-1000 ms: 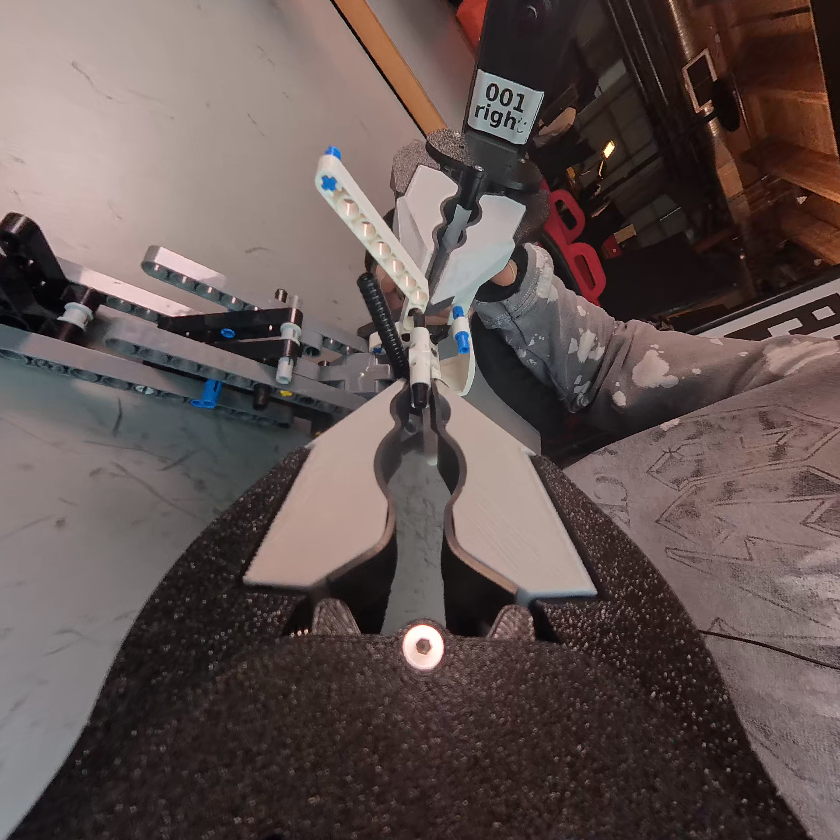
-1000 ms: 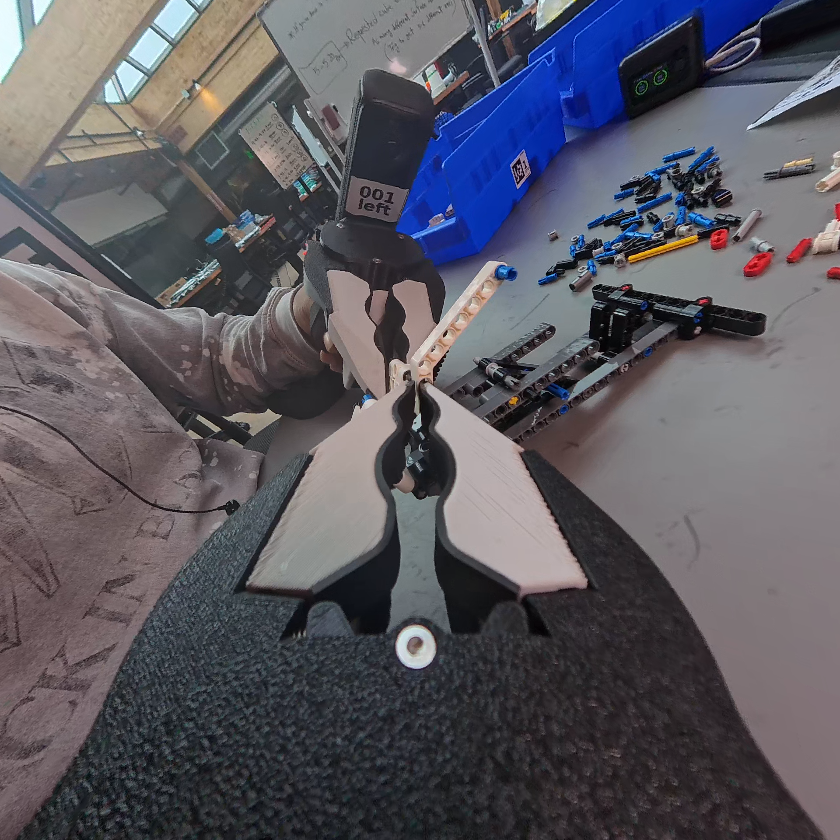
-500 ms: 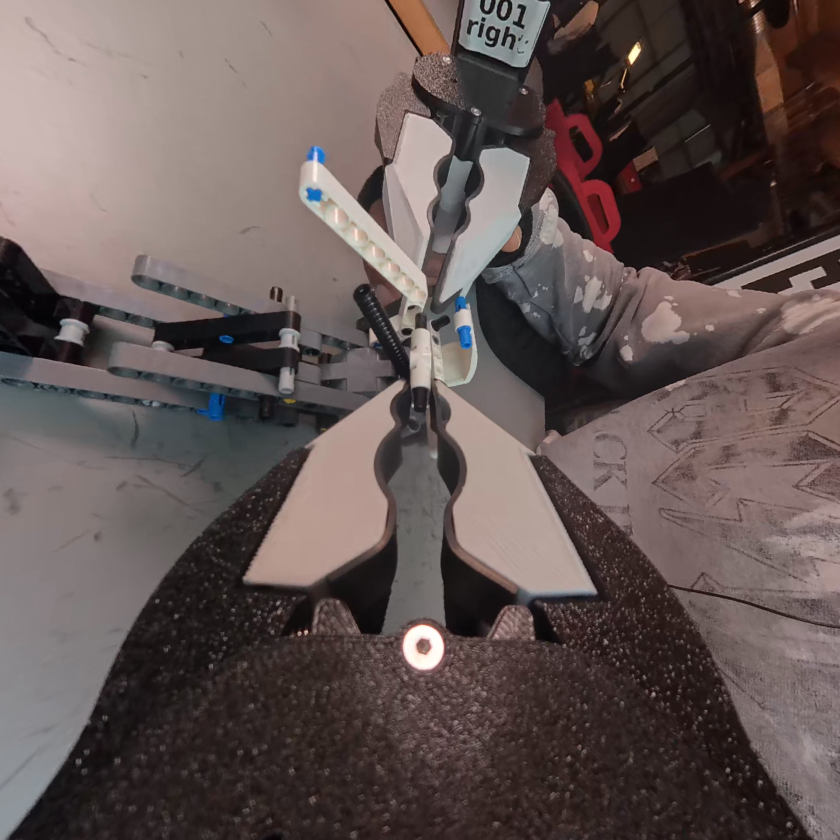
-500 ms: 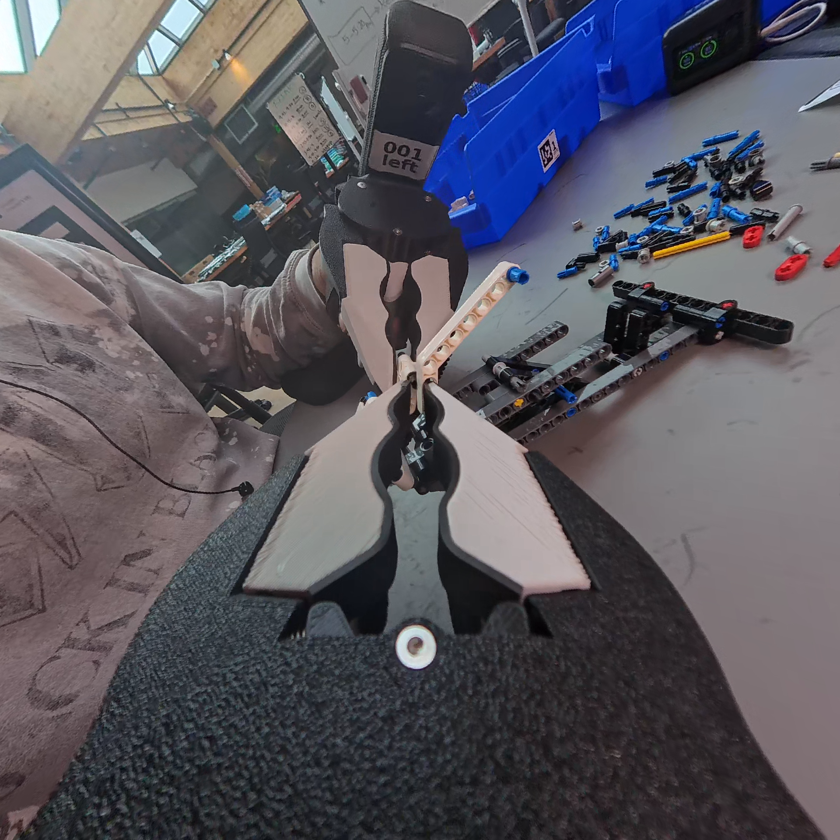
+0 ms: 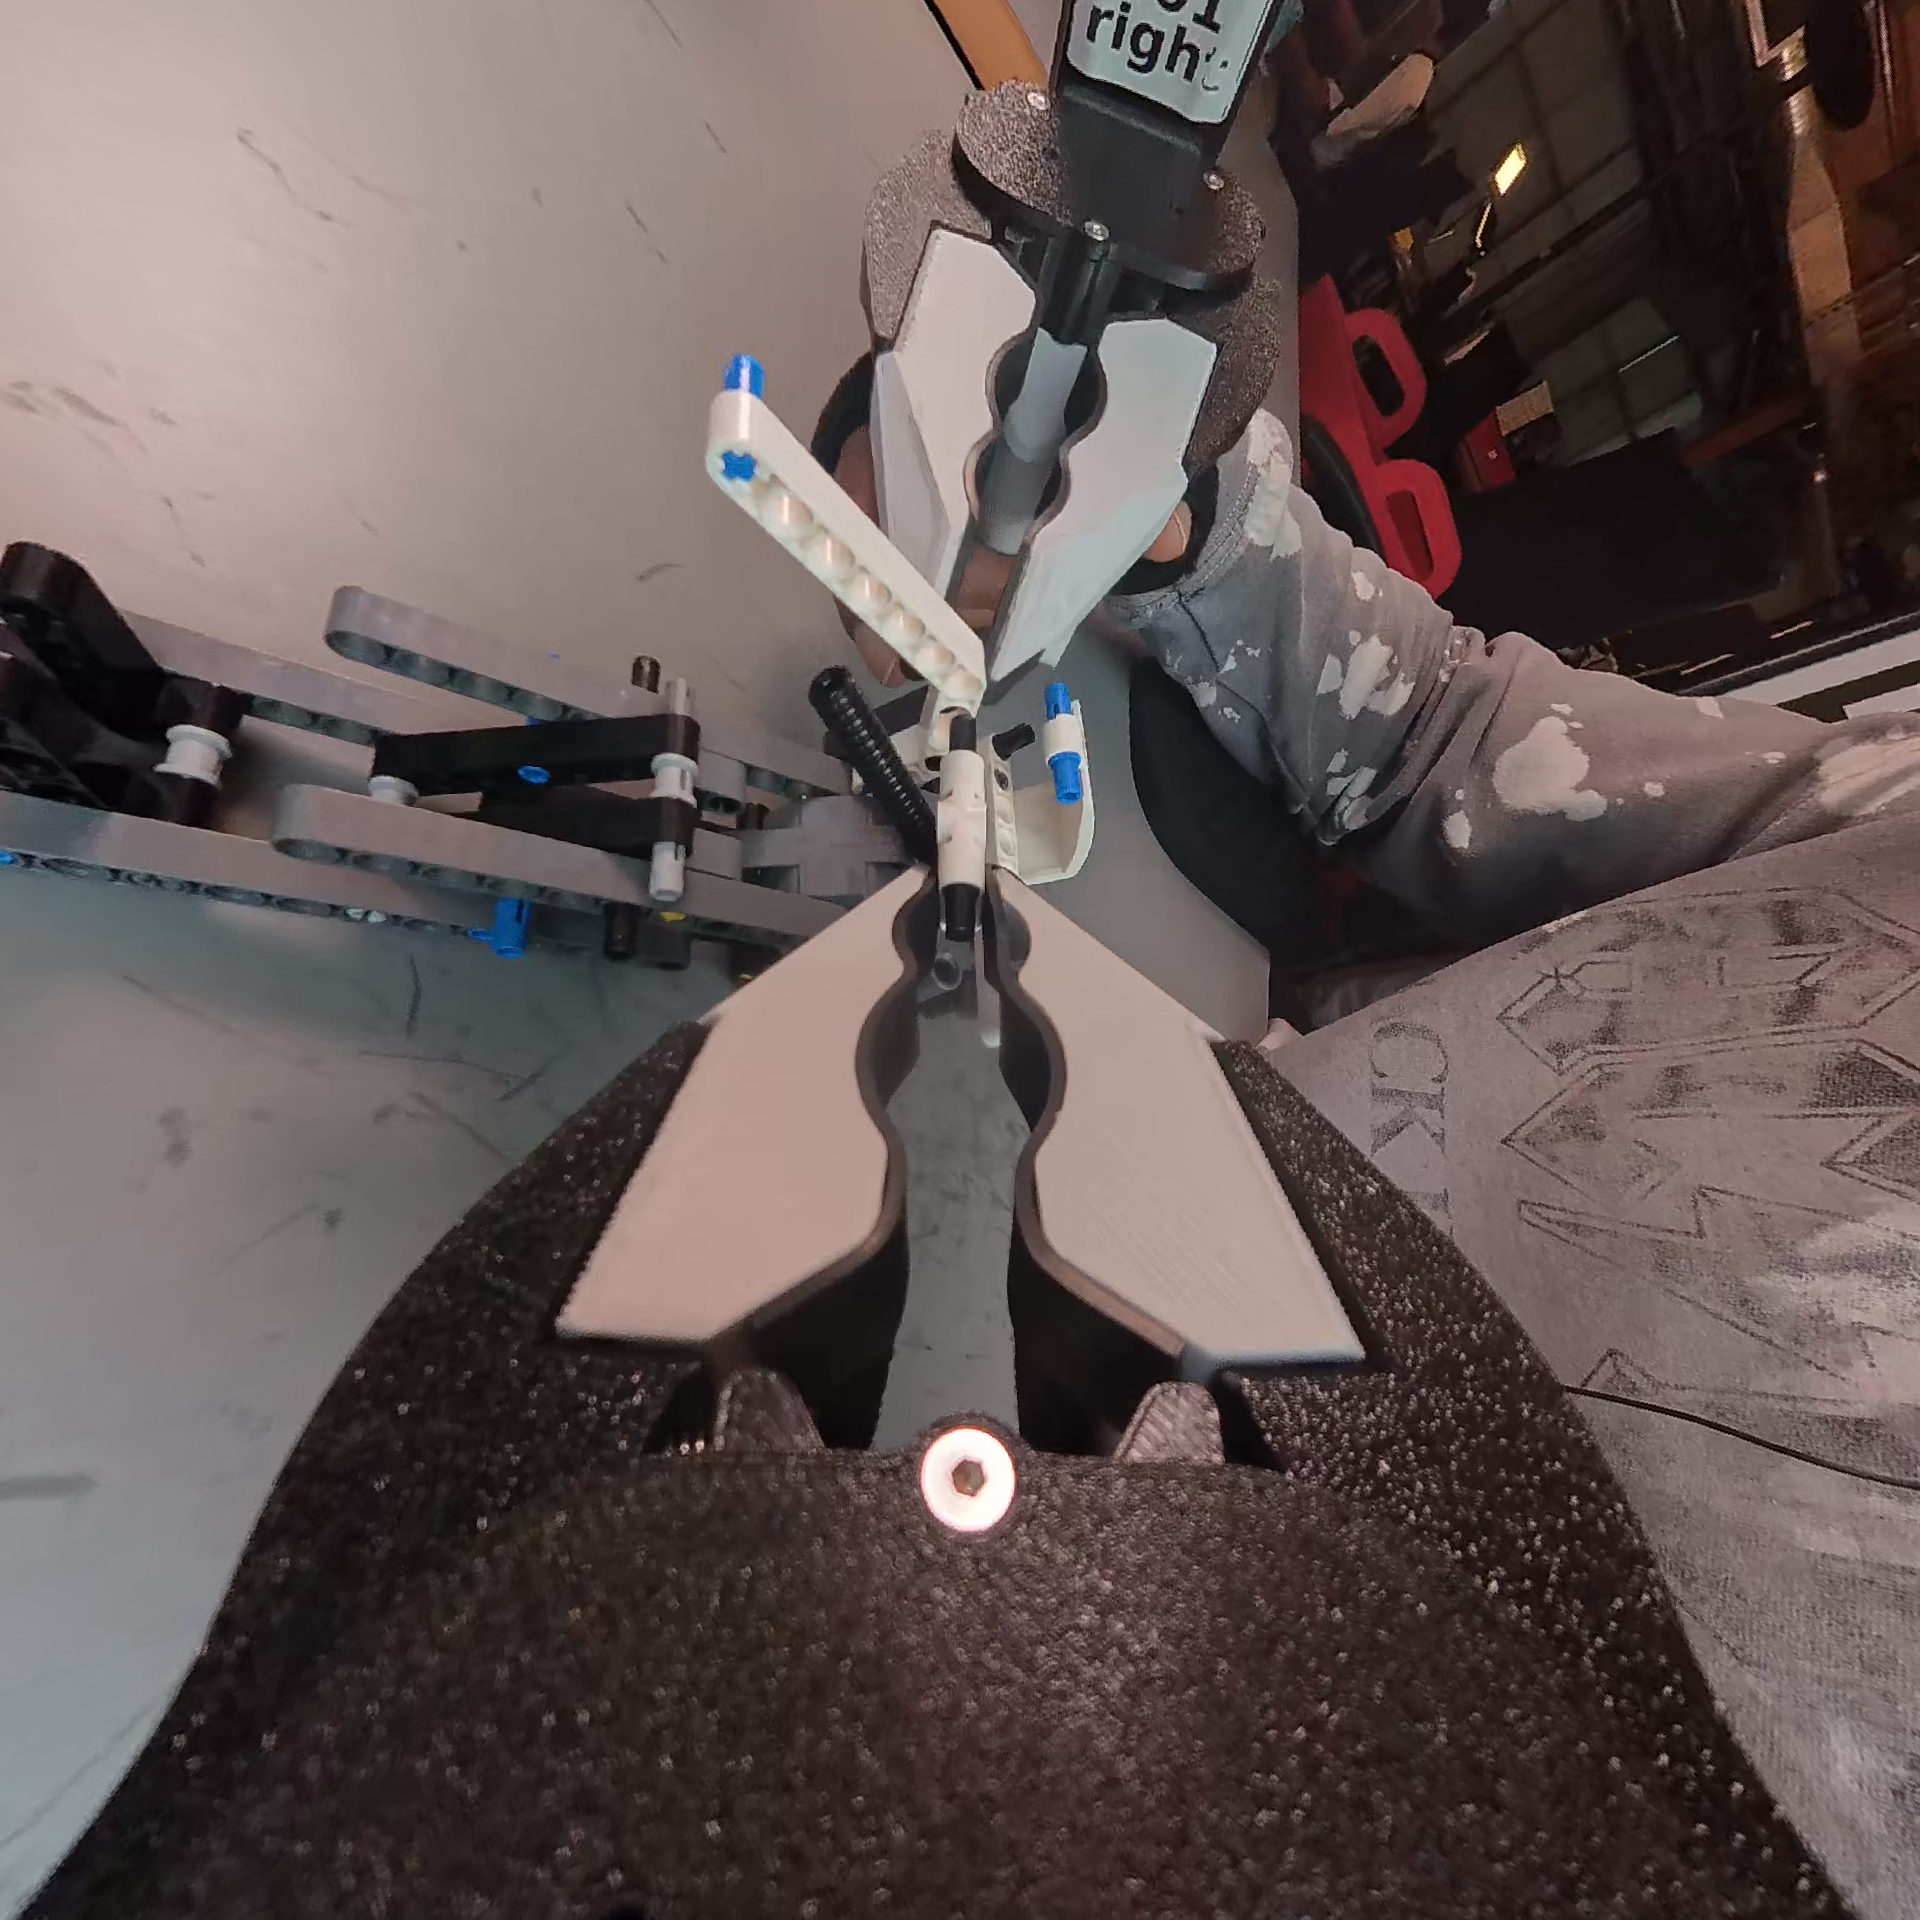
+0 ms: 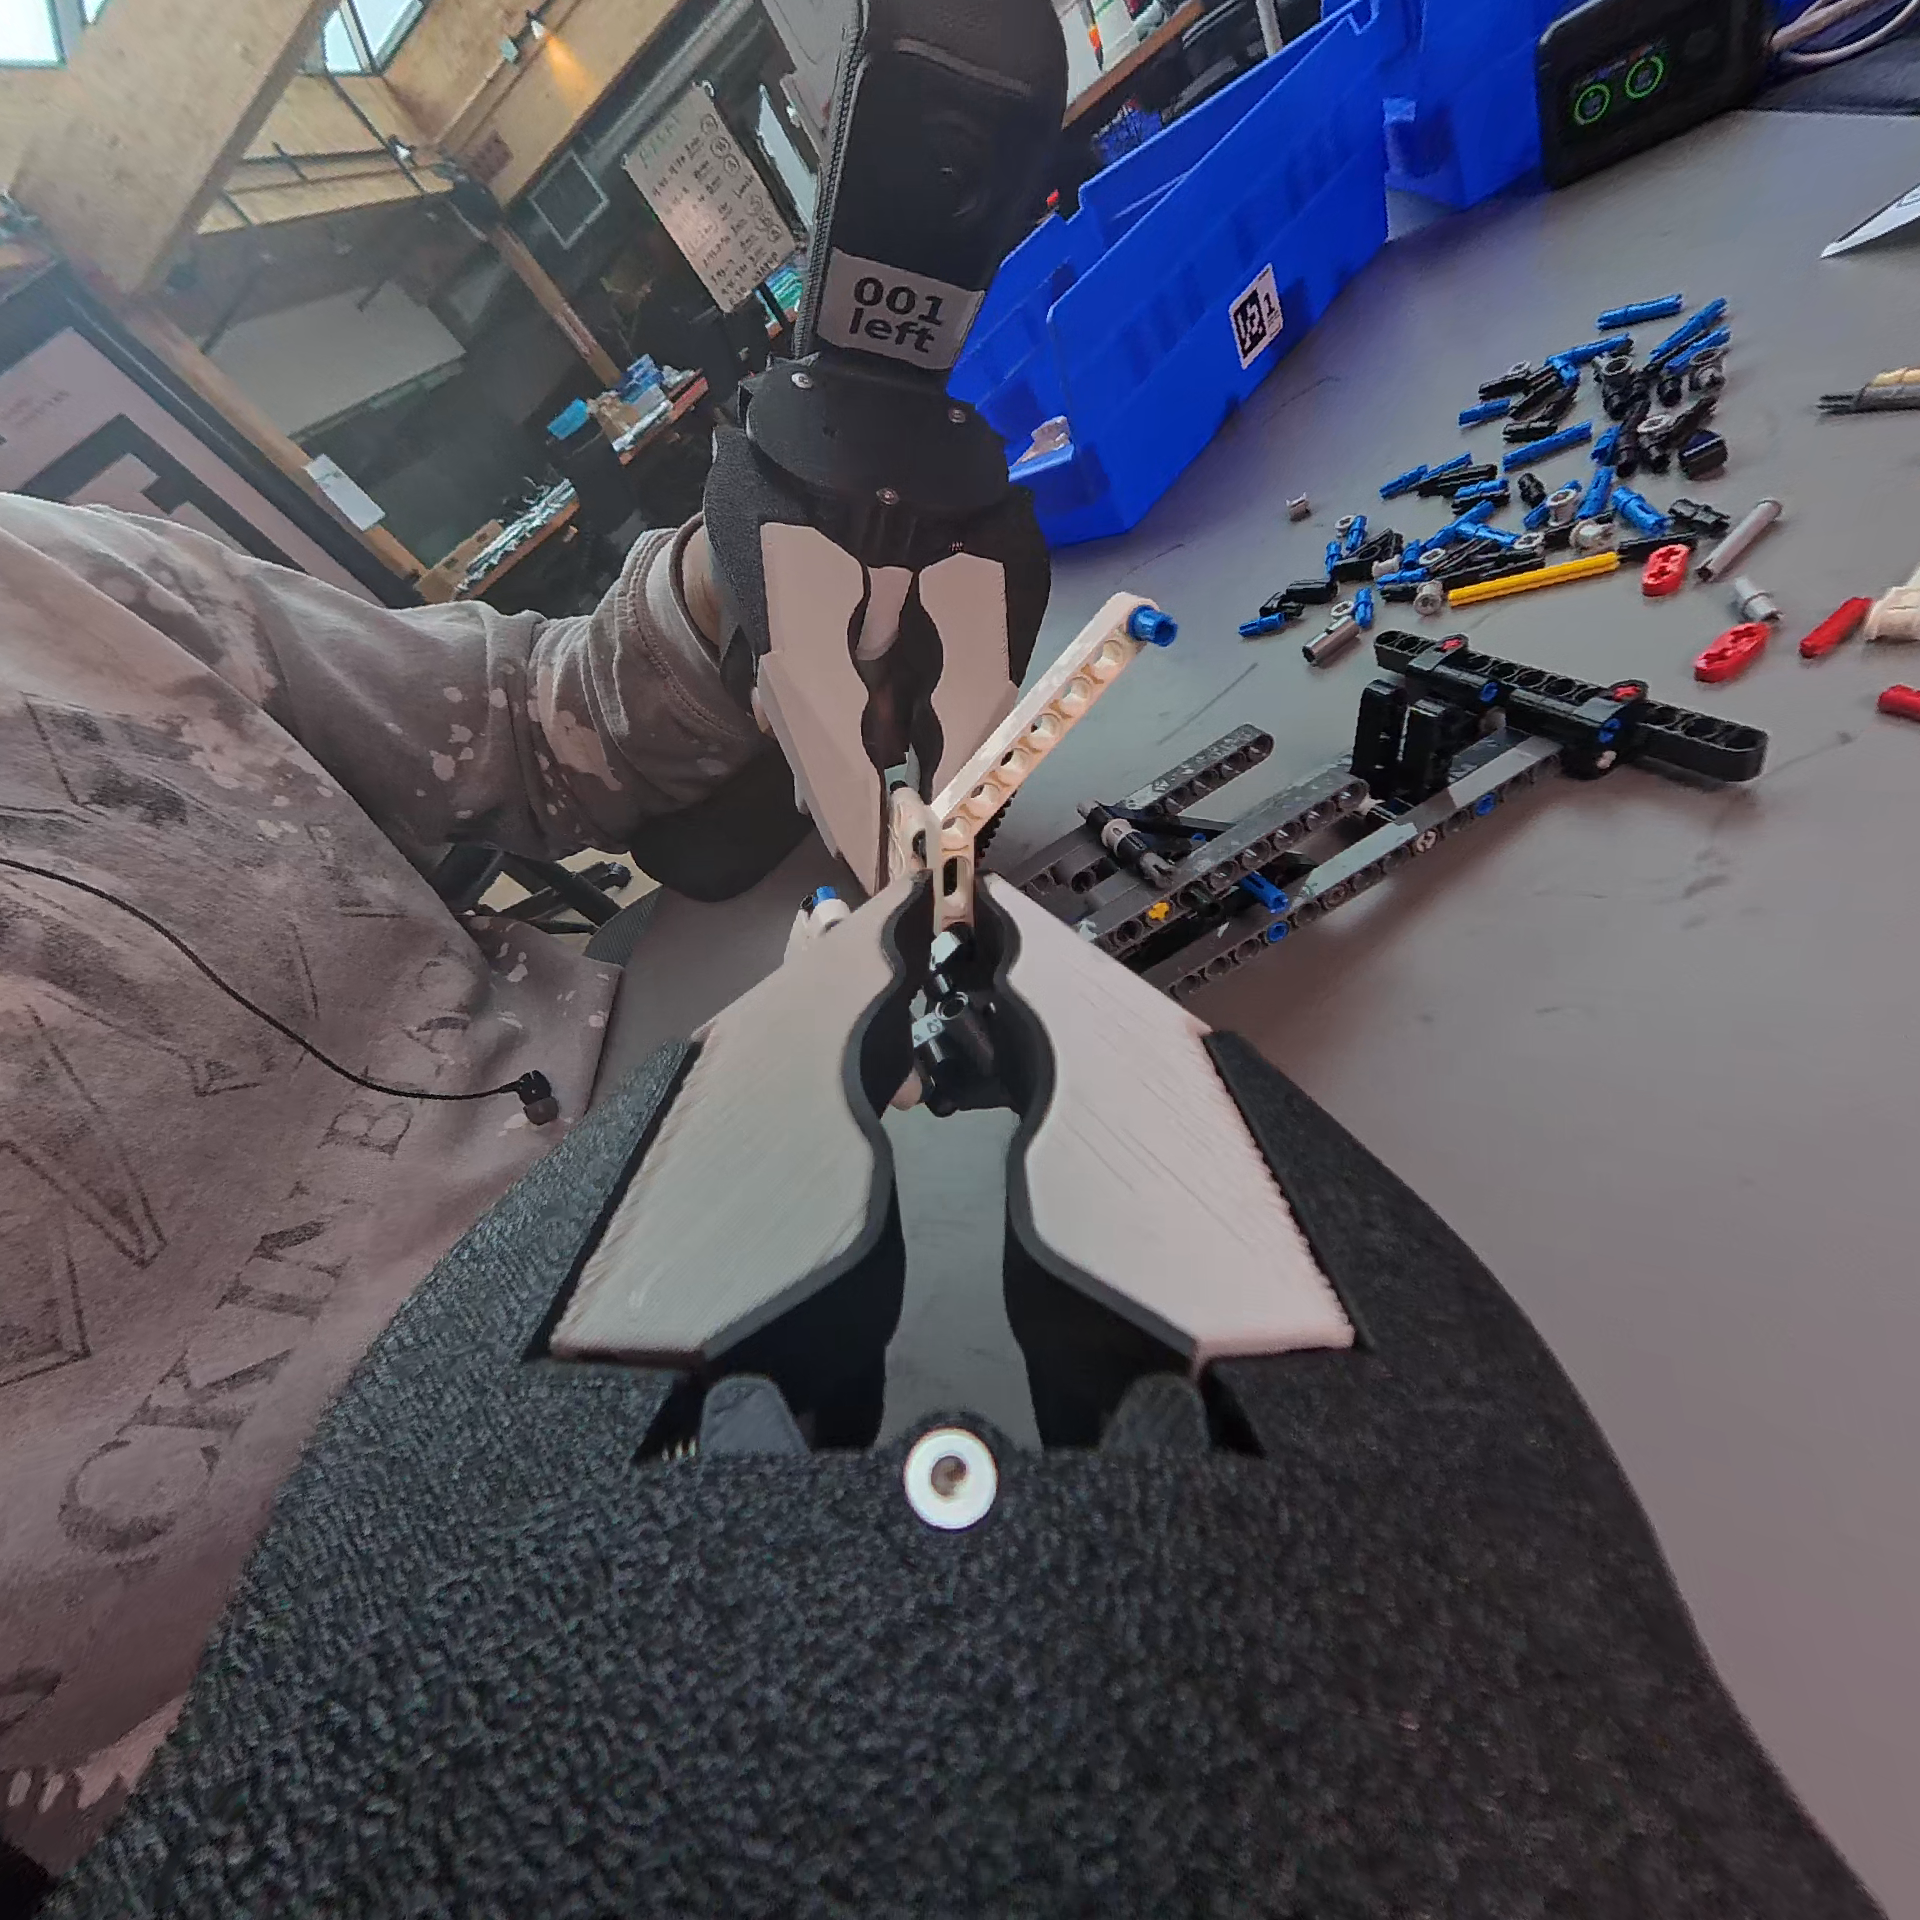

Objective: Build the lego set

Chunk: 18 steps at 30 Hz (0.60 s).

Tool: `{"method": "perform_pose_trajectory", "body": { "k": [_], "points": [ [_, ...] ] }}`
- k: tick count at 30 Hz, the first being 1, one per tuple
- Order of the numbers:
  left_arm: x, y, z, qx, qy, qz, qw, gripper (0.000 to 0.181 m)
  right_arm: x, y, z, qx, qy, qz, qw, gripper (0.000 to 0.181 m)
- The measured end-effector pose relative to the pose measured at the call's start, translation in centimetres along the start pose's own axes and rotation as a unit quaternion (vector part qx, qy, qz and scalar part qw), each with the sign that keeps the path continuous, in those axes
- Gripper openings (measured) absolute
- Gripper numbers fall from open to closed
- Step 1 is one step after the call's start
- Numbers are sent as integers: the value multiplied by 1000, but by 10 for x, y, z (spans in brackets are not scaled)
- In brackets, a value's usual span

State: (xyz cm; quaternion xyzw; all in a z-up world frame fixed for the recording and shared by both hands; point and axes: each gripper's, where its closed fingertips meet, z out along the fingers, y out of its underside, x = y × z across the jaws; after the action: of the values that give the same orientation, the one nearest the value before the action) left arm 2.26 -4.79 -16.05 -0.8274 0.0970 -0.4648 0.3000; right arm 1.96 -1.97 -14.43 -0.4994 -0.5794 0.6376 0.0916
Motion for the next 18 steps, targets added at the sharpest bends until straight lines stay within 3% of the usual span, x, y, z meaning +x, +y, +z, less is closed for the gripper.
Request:
{"method": "perform_pose_trajectory", "body": {
  "k": [7, 16, 18],
  "points": [
    [-3, -3, -1, 1, -13, 7, 1000, 7, 3, -1, 5, -19, -20, -9, 1000, 14],
    [-1, -1, -2, 21, 0, 5, 1000, 8, -3, 5, 10, -23, -31, -3, 999, 7],
    [-3, -3, -4, 29, -4, 7, 1000, 15, -5, 6, 11, -25, -36, 0, 999, 7]
  ]
}}
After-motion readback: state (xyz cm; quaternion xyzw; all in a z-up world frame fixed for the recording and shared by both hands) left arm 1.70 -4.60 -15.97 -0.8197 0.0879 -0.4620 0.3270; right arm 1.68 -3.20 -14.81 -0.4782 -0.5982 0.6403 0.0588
